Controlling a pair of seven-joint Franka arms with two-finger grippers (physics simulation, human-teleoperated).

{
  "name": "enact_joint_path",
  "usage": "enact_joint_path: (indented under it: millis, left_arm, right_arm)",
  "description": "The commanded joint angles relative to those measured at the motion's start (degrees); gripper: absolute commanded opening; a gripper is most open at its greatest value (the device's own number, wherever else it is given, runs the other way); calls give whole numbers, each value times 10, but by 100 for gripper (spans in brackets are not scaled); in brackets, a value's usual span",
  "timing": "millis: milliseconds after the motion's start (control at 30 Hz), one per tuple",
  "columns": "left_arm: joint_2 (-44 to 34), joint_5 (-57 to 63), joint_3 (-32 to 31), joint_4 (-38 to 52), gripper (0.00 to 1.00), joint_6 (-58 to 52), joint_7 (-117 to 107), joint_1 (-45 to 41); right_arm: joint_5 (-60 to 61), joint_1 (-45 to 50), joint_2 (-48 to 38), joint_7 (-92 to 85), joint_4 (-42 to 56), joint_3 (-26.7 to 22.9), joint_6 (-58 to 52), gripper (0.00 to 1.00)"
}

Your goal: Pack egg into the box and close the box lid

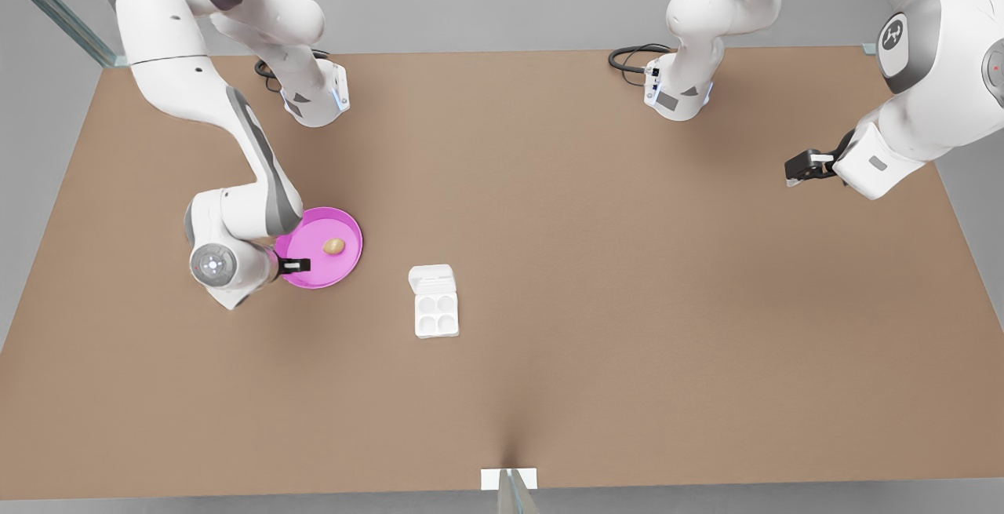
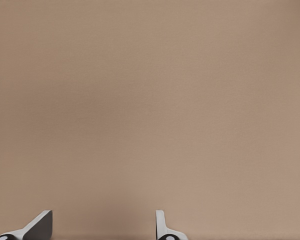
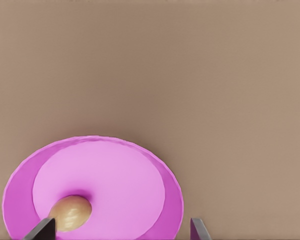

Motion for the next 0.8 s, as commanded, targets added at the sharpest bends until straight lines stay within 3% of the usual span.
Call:
enact_joint_path:
  millis: [0,67,667,767]
  left_arm:
    - [-1,0,0,0,100,0,2,0]
    - [-1,0,0,0,100,0,2,0]
    - [-1,0,0,0,100,-15,1,-8]
    - [-1,0,0,-1,100,-16,1,-9]
  right_arm:
    - [-1,-2,-35,41,-52,10,223,100]
    - [0,1,-42,49,-107,11,312,100]
    - [0,38,16,51,-99,12,310,100]
    - [0,36,-17,59,-174,13,310,100]
